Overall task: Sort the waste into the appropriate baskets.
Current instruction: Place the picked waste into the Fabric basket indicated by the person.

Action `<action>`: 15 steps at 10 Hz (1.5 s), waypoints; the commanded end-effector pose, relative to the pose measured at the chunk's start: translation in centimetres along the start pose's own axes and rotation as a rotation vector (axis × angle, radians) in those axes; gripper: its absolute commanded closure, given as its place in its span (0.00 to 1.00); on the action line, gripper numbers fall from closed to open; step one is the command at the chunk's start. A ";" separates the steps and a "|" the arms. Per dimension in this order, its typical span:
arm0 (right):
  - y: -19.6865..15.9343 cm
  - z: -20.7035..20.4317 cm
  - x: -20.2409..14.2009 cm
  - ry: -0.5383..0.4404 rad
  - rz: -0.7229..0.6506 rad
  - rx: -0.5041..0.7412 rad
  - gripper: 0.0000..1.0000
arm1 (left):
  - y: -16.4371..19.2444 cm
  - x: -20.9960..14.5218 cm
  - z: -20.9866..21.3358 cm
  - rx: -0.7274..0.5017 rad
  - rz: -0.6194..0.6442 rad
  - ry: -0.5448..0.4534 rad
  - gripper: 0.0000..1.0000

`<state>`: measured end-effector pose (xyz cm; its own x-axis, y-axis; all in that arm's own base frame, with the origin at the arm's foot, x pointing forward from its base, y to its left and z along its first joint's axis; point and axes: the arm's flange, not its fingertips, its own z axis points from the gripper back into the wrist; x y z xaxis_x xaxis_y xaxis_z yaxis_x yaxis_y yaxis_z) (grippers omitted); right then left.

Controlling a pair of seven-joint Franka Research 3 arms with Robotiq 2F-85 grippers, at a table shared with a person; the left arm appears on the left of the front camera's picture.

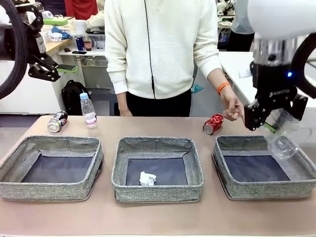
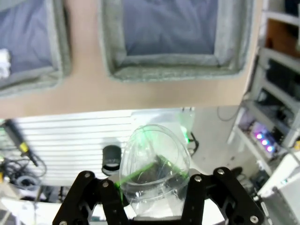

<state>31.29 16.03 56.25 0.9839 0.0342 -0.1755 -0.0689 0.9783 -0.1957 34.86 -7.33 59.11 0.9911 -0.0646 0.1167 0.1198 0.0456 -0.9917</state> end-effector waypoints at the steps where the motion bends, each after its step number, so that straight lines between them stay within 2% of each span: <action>1: -0.7 -1.4 0.3 0.008 -0.034 0.004 1.00 | 0.1 -0.2 0.3 0.003 -0.021 0.015 0.00; 2: -1.7 -2.5 1.0 -0.037 0.065 -0.020 1.00 | 0.1 -0.2 0.3 0.003 -0.021 0.015 0.00; 3: -4.2 -5.2 2.3 -0.030 0.054 0.007 1.00 | 0.1 -0.2 0.3 0.003 -0.021 0.015 0.00; 4: -5.9 -7.8 3.1 0.007 -0.009 -0.064 1.00 | 0.1 -0.2 0.3 0.003 -0.021 0.015 0.00; 6: -8.4 -11.8 5.6 -0.055 0.006 -0.012 1.00 | 0.1 -0.2 0.3 0.003 -0.021 0.015 0.00; 7: -9.3 -13.8 7.2 -0.072 -0.043 -0.016 1.00 | 0.1 -0.2 0.3 0.003 -0.021 0.015 0.00; 8: -10.0 -15.1 8.9 -0.128 -0.115 0.039 1.00 | 0.1 -0.2 0.3 0.003 -0.021 0.015 0.00; 9: -10.4 -15.6 10.2 -0.149 -0.241 0.097 1.00 | 0.1 -0.2 0.3 0.003 -0.021 0.015 0.00; 10: -10.7 -15.6 10.9 -0.176 -0.279 0.165 1.00 | 0.1 -0.2 0.3 0.003 -0.021 0.015 0.00; 15: -11.1 -16.4 11.8 -0.156 -0.234 0.158 1.00 | 0.1 -0.2 0.3 0.003 -0.021 0.015 0.00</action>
<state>40.81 2.43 40.51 0.9807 -0.1954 -0.0022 0.1948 0.9787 -0.0652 34.86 -7.32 59.11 0.9911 -0.0648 0.1166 0.1197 0.0455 -0.9918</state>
